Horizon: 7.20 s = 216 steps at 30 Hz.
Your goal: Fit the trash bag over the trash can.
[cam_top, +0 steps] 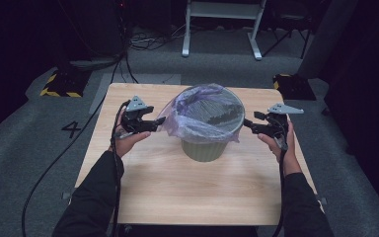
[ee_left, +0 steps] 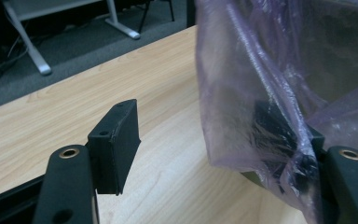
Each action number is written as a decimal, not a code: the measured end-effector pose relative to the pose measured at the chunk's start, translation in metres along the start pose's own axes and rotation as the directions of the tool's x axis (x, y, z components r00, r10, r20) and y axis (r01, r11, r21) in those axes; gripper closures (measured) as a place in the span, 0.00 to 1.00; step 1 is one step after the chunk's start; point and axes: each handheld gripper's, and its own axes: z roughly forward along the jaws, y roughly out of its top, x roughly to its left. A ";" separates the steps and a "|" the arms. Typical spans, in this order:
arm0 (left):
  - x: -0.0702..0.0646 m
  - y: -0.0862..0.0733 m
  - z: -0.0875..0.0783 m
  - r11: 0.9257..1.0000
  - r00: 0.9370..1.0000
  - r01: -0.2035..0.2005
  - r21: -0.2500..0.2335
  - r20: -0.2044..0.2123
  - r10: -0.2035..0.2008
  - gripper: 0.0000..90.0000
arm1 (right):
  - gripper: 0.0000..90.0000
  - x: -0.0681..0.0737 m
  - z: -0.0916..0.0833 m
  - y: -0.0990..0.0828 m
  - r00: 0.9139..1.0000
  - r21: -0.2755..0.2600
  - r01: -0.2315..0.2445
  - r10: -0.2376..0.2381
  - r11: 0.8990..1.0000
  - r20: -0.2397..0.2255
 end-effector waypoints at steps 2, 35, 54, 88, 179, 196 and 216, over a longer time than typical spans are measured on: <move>-0.002 -0.004 -0.005 1.000 1.000 -0.013 -0.003 0.008 0.013 0.33 | 0.40 0.005 -0.009 0.000 0.999 -0.018 0.029 -0.030 0.999 -0.032; -0.074 -0.004 0.013 0.969 0.955 -0.247 -0.009 0.170 0.245 1.00 | 1.00 0.079 -0.027 -0.014 0.914 -0.087 0.359 -0.369 0.929 -0.170; -0.062 -0.039 0.046 0.964 0.968 -0.214 0.159 0.164 0.187 1.00 | 1.00 0.061 0.013 -0.053 0.947 0.151 0.285 -0.252 0.947 -0.201; -0.083 -0.087 -0.020 0.971 0.981 -0.147 0.189 0.150 0.120 0.17 | 0.23 0.022 -0.041 -0.076 0.992 0.077 0.050 -0.041 0.996 -0.117; -0.073 -0.135 -0.038 0.953 0.995 -0.067 0.295 0.094 0.040 0.16 | 0.18 0.103 0.027 0.084 0.961 0.277 0.253 -0.208 0.927 -0.180; -0.073 -0.135 -0.038 0.953 0.995 -0.069 0.296 0.096 0.043 0.16 | 0.19 0.101 -0.045 0.072 0.969 0.017 0.226 -0.223 0.974 -0.111; -0.073 -0.135 -0.037 0.952 0.994 -0.067 0.297 0.102 0.038 0.16 | 0.18 0.079 -0.070 -0.037 0.978 0.102 0.209 -0.207 0.973 -0.027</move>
